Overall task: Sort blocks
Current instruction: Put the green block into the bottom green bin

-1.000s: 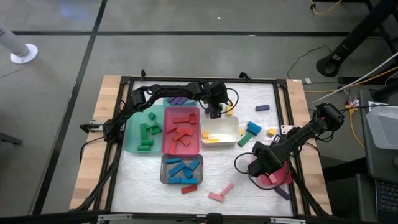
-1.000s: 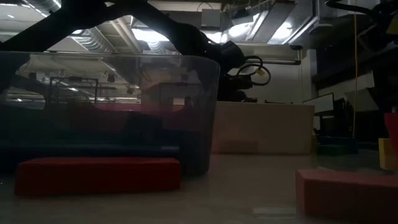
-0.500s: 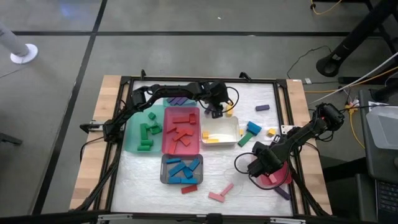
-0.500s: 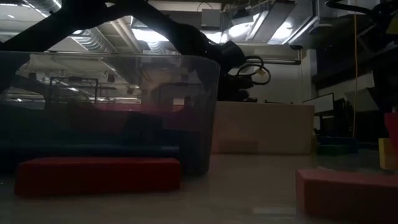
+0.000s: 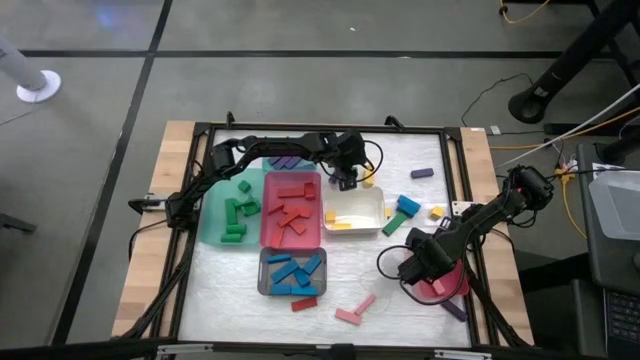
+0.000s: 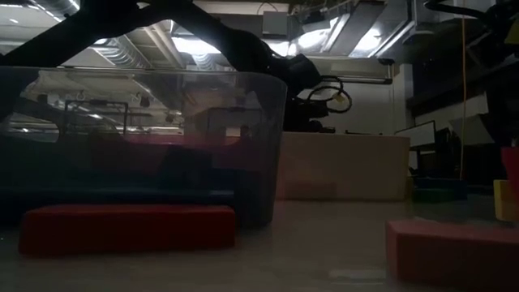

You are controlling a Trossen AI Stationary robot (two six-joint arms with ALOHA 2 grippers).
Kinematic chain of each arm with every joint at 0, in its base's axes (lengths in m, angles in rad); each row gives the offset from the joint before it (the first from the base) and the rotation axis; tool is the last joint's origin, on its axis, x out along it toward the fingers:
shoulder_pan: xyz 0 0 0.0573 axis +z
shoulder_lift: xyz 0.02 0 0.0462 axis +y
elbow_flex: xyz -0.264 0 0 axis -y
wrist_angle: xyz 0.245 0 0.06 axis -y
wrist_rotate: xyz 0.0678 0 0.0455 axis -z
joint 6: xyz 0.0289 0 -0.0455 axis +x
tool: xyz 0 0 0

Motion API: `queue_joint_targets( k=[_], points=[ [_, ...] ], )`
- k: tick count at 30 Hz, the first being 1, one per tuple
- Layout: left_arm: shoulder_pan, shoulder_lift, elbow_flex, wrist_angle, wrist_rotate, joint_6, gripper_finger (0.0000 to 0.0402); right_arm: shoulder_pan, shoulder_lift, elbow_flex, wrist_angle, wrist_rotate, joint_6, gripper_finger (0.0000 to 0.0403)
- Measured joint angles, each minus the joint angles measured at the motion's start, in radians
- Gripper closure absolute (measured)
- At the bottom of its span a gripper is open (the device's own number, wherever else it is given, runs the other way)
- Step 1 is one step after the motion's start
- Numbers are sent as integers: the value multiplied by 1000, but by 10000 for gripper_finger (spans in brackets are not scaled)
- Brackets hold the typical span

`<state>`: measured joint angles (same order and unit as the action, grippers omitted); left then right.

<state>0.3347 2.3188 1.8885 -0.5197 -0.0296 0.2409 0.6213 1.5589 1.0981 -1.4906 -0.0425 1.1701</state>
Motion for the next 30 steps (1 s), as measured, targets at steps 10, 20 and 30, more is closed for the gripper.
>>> queue_joint_targets(
  k=[10, 20, 30],
  points=[
    [-23, 10, 2, -104, 16, -90, 222, 0, 0, 0, 1, 5, 3, 194],
    [-3, 34, -2, -29, 17, -138, 222, 0, 0, 0, 2, 5, 3, 194],
    [-22, 31, 0, -34, 19, -201, 222, 0, 0, 0, 5, 6, 3, 194]
  ],
)
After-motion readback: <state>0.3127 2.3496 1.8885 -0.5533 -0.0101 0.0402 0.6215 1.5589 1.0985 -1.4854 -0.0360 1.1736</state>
